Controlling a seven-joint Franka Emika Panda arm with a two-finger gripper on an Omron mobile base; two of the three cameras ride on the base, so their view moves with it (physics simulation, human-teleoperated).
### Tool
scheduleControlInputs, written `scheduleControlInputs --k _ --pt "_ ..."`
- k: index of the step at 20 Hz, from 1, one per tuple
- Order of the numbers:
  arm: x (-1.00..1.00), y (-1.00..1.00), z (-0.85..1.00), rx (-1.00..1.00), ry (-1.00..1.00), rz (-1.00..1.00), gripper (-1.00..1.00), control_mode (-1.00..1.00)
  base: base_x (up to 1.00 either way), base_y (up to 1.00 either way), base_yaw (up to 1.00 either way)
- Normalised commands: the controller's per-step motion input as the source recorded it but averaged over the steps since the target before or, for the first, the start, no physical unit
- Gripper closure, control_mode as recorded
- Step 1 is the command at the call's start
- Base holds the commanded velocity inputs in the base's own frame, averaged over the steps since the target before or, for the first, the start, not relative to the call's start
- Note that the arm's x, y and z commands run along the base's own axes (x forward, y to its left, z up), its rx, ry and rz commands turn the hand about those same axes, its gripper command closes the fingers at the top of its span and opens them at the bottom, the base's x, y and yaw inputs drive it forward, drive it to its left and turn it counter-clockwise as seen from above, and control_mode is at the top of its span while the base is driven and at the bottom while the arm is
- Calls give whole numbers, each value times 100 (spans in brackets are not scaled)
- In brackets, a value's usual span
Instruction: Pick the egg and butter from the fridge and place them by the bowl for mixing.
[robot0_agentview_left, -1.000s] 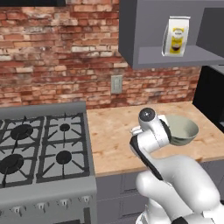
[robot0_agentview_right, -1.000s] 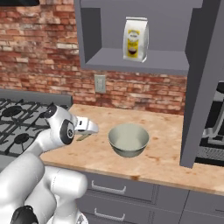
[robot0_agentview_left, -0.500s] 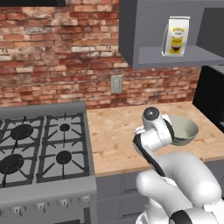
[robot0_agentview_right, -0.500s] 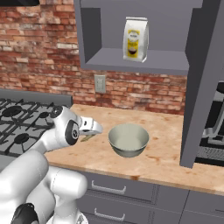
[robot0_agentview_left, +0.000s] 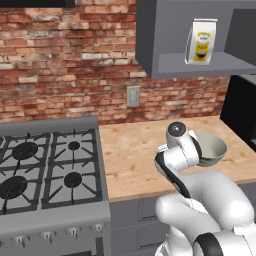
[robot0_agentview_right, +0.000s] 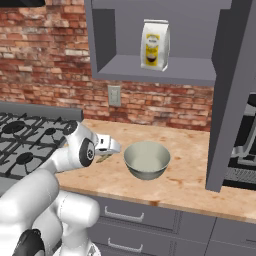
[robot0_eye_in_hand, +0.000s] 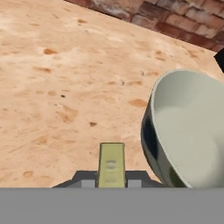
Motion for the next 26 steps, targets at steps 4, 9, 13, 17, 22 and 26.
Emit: scheduleControlInputs --k 4,9,13,17,22,26 --pt "0 0 -36 0 0 4 100 -100 0 0 0" --pt "0 0 -38 0 0 4 100 -100 0 0 0" --pt "0 0 -36 -3 0 4 100 -100 0 0 0" --pt "0 0 -36 -1 0 5 100 -100 0 0 0" --pt "0 0 -36 -2 0 5 100 -100 0 0 0" --pt "0 0 -26 -2 0 5 -100 -100 0 0 0"
